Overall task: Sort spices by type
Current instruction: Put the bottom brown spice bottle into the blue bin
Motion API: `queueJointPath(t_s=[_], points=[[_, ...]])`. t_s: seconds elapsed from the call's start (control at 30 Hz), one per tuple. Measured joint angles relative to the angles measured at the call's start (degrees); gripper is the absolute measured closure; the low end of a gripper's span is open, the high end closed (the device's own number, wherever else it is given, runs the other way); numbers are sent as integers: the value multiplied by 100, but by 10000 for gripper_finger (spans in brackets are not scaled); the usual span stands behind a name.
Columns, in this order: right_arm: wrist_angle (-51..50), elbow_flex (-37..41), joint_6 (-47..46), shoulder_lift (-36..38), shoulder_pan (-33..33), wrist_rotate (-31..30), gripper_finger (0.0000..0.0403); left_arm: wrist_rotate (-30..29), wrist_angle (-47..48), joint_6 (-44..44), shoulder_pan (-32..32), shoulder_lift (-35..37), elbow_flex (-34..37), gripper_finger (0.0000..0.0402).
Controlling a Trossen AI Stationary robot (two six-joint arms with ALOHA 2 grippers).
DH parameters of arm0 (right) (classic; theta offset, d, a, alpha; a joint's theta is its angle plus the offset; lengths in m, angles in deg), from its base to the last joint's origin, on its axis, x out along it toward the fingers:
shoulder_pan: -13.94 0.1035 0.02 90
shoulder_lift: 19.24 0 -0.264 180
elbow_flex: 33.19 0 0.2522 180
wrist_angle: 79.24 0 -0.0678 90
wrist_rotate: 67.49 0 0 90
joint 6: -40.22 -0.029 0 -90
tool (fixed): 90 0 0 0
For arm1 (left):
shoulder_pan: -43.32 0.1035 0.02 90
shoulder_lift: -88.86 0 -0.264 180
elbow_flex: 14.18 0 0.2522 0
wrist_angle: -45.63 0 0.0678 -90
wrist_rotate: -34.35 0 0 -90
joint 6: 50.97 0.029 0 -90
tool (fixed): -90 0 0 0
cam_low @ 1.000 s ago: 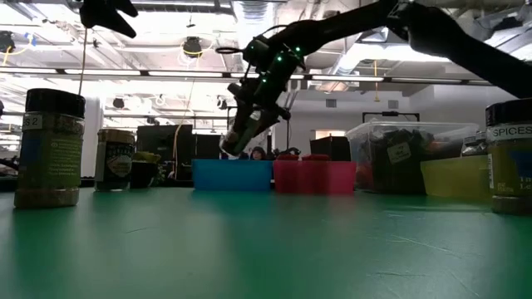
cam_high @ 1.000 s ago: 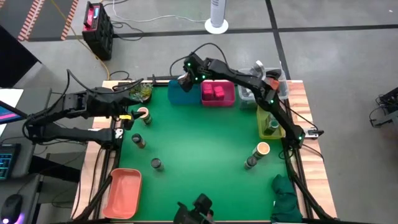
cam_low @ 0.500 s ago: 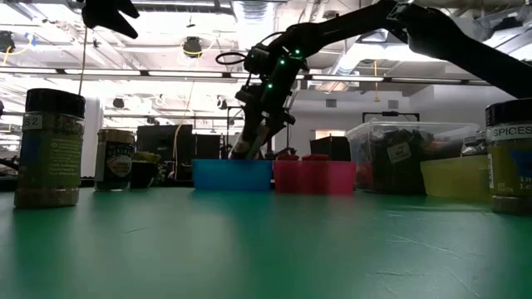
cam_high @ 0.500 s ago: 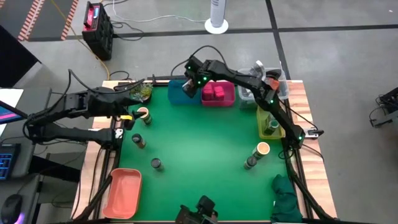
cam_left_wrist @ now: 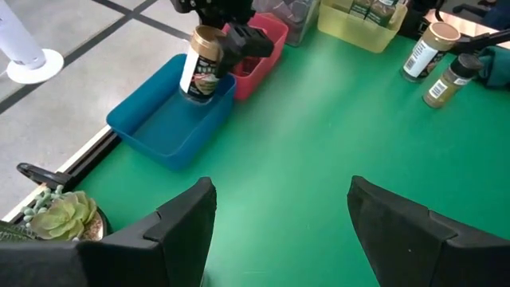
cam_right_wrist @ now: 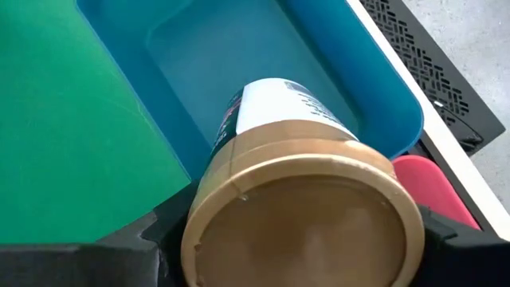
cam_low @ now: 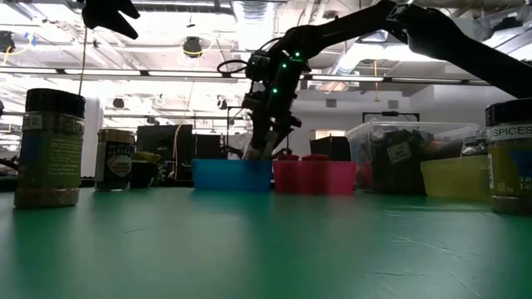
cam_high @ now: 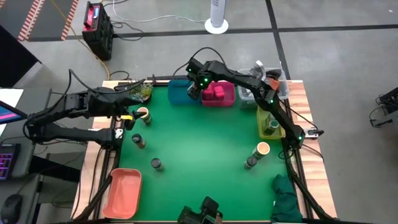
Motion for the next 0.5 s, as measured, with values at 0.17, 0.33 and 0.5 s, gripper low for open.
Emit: queueJointPath(t_s=[0.17,0.33,0.5], points=[[-78,0,106,0,0,-2,101,72,3,-20,0,0,0,132],[-173,2,310,0,-2,-2,101,126,7,-36,0,0,0,132],[-175,2,341,0,14,0,100,140,7,-48,0,0,0,132]])
